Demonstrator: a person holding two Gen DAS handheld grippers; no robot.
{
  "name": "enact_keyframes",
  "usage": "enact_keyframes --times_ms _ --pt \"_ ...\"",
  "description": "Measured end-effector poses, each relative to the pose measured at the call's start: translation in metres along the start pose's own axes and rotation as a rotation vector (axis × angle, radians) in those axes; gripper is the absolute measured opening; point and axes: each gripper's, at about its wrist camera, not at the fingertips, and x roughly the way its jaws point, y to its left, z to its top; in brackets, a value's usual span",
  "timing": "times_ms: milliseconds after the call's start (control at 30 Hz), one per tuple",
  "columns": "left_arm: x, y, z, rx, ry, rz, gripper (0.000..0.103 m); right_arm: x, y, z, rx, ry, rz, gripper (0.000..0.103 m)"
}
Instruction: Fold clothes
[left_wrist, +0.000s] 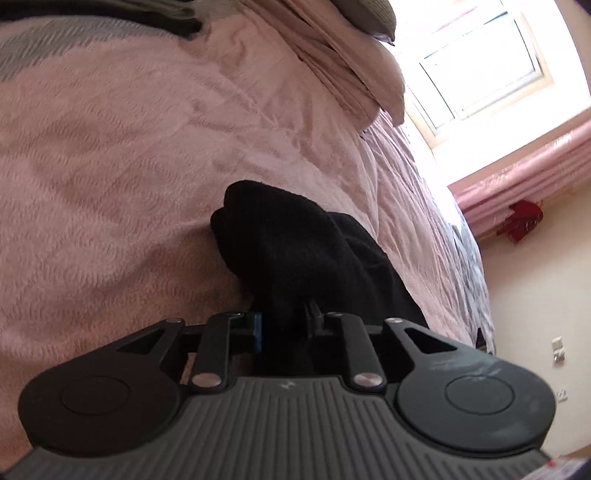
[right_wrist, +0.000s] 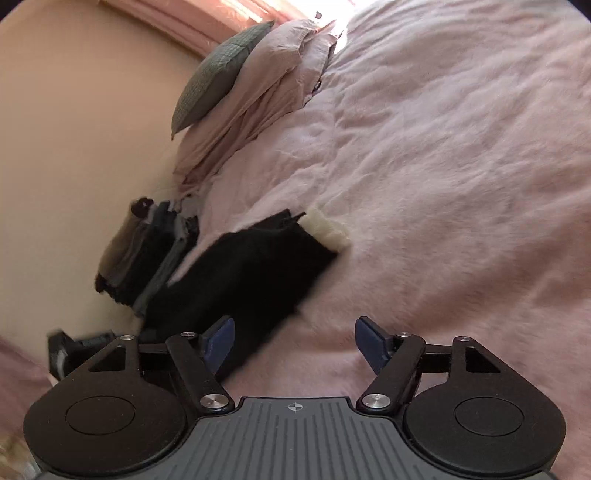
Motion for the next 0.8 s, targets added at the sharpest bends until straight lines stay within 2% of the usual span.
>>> enact_keyframes --times_ms 33,67,100,167,267,300,333,367,400,467,567,633,733,800 --pt "-0.001 0.009 -0.008 -0.052 -0.028 -0.037 0.023 0.012 -0.004 0.004 0.051 -0.001 0.015 0.071" --pt "-0.005 0.019 -0.016 -0.104 -0.049 -0.075 0.031 0.023 -0.008 0.010 0.092 -0.013 0.032 0.071" --pt "-0.010 0.026 -0.024 -0.154 -0.068 -0.102 0.044 0.029 -0.008 0.013 0.111 -0.028 0.046 0.071" --pt "-0.022 0.035 -0.044 -0.226 -0.109 -0.131 0.061 0.040 -0.008 0.015 0.133 -0.044 0.057 0.072" --pt "-0.023 0.030 -0.067 -0.223 -0.109 -0.146 0.062 0.052 -0.005 0.015 0.137 -0.066 0.050 0.071" --pt "-0.020 0.027 -0.070 -0.206 -0.099 -0.151 0.062 0.054 -0.004 0.013 0.129 -0.074 0.052 0.071" --pt "-0.015 0.025 -0.072 -0.185 -0.088 -0.144 0.059 0.055 -0.002 0.011 0.119 -0.082 0.042 0.055" --pt "-0.010 0.022 -0.072 -0.167 -0.079 -0.126 0.045 0.057 -0.003 0.009 0.131 -0.072 0.034 0.028" --pt "-0.006 0.021 -0.070 -0.155 -0.072 -0.130 0.020 0.056 -0.005 0.005 0.159 -0.076 0.032 0.028" --pt "-0.009 0.019 -0.062 -0.146 -0.066 -0.137 0.011 0.046 0.000 -0.004 0.158 -0.109 0.032 0.025" --pt "-0.027 0.010 -0.043 -0.037 -0.082 -0.115 0.009 0.027 0.013 -0.030 0.200 -0.092 0.004 0.024" --pt "-0.035 0.012 -0.028 -0.012 -0.081 -0.090 0.009 0.014 0.024 -0.057 0.212 -0.064 0.001 0.024" --pt "-0.031 0.014 -0.020 0.055 -0.028 -0.029 0.010 0.006 0.038 -0.081 0.105 -0.056 -0.042 0.030" --pt "-0.023 0.016 -0.025 0.079 0.005 0.000 0.021 0.003 0.041 -0.077 0.014 -0.039 -0.105 0.039"
